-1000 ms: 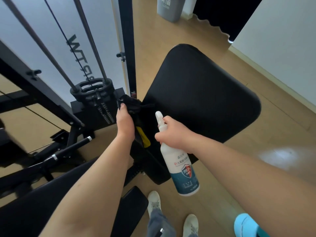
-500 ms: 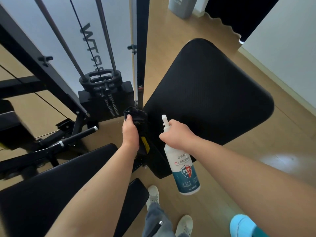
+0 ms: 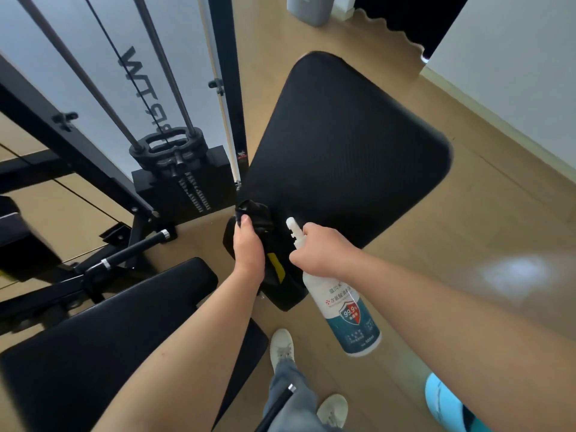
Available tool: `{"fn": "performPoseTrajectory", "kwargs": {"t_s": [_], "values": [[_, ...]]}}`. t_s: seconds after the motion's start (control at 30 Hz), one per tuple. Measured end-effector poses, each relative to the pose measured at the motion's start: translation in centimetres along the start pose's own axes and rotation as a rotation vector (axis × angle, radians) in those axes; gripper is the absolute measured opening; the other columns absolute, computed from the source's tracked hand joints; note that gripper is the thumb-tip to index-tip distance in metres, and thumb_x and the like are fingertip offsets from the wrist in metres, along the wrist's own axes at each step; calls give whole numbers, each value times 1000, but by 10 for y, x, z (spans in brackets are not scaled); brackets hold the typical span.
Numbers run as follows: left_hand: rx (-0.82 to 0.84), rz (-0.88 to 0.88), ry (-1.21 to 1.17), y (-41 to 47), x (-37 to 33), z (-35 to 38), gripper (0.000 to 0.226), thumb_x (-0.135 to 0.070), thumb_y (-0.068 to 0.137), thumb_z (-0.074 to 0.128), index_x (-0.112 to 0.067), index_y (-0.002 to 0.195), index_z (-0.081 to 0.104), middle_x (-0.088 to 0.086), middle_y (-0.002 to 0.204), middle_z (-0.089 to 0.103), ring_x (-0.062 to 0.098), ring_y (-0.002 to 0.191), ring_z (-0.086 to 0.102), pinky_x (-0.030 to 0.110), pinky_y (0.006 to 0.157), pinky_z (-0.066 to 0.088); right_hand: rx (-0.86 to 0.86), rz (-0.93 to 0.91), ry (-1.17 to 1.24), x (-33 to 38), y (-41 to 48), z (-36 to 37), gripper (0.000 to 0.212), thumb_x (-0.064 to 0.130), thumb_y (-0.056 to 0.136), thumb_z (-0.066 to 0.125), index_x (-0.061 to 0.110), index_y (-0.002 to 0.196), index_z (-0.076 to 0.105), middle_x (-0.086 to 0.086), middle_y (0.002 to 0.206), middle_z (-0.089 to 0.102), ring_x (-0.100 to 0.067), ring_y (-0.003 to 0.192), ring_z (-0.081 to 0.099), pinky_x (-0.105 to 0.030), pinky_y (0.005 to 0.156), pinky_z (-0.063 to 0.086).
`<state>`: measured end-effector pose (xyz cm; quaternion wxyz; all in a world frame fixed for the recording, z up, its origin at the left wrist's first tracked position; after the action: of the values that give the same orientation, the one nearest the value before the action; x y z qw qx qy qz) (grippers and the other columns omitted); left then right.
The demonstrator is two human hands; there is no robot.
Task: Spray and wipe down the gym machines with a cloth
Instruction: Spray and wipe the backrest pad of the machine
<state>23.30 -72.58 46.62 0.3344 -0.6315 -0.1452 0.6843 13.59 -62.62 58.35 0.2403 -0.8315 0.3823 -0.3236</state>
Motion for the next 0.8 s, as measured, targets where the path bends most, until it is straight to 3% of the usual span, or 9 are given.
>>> {"fn": "performPoseTrajectory", "kwargs": {"t_s": [0.2,0.33,0.47,0.53,0.67,0.8], "values": [[-18,29,57,-30,11,8,51,-48,106,35,-28,153,43,2,144,55,25,134,49,52,119,33,-17,-7,-1,-37,-27,7,28,32,93,64,24,110,44,-2,98,60,-18,81,57,-32,60,41],[-14,68,90,-61,18,12,50,-45,109,33,-25,154,41,0,141,56,21,131,51,47,119,34,-26,-23,-30,-61,-47,15,24,29,94,63,21,106,44,-2,95,58,-14,73,52,-30,56,36],[4,81,114,-96,26,20,48,-42,110,32,-25,155,40,-5,133,54,17,125,49,38,111,35,-34,-45,30,-84,-67,17,31,31,95,65,23,115,44,-3,101,60,-20,82,61,-31,60,43],[19,84,123,-114,31,24,46,-42,110,32,-27,153,40,-6,131,55,18,127,49,41,115,34,-44,-30,29,-93,-75,18,29,32,95,66,22,115,47,-5,105,62,-23,88,64,-32,61,44],[51,67,158,-138,44,30,49,-43,110,32,-28,157,34,1,149,49,24,142,41,47,122,26,-54,-13,54,-105,-90,18,34,32,95,65,20,122,48,-7,109,62,-24,91,63,-32,64,43],[80,56,162,-155,53,35,48,-43,111,30,-31,157,30,-2,143,49,27,143,41,49,122,27,-64,-10,120,-116,-101,16,33,32,94,65,21,119,47,-5,104,60,-24,90,63,-34,69,46]]}}
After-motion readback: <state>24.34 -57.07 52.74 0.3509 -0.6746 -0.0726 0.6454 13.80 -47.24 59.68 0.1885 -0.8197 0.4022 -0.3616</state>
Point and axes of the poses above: each hand's wrist, its own y-axis towards the middle knuckle, its own z-axis out of the palm, x = y × z, the point moved 1 cm from there along y, towards the middle knuckle
